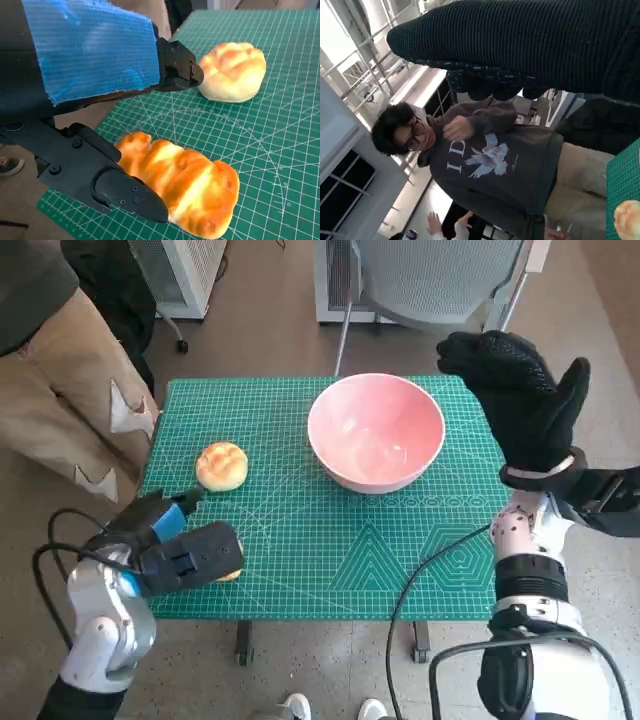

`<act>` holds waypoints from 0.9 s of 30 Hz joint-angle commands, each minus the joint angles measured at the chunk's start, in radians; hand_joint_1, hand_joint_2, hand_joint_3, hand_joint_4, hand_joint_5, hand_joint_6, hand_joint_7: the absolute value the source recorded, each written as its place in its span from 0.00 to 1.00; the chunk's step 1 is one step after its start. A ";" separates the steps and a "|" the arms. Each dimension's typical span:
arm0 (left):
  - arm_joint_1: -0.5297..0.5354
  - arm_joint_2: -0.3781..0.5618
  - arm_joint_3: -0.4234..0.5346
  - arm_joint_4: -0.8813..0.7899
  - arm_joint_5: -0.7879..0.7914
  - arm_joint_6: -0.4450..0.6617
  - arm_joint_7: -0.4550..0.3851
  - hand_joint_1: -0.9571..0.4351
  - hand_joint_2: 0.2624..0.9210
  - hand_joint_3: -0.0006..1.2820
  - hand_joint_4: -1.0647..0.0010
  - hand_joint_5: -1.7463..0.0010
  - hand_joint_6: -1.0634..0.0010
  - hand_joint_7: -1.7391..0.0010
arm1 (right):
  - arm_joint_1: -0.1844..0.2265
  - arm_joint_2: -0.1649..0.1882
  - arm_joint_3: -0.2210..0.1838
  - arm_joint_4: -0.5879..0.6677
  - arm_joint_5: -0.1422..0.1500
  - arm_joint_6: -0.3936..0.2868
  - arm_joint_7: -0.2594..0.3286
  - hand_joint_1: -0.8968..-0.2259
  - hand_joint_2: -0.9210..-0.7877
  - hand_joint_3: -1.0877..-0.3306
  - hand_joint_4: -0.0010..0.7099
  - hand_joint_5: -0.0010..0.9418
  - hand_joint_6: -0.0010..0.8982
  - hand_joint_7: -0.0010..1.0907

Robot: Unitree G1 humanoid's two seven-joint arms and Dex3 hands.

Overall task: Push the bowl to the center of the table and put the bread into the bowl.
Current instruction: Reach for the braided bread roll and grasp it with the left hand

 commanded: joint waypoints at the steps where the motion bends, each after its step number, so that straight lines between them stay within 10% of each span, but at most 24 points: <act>1: -0.036 -0.015 -0.020 0.056 -0.026 0.007 0.017 0.37 0.72 0.00 0.97 1.00 0.81 1.00 | 0.028 -0.001 0.003 -0.003 -0.004 0.008 -0.006 0.27 0.00 0.54 0.23 0.01 0.24 0.02; 27: -0.082 -0.022 -0.151 0.200 -0.040 0.030 0.026 0.41 0.76 0.01 0.90 0.99 0.80 0.99 | 0.028 -0.005 0.012 -0.024 -0.006 0.011 -0.011 0.28 0.00 0.52 0.23 0.00 0.23 0.02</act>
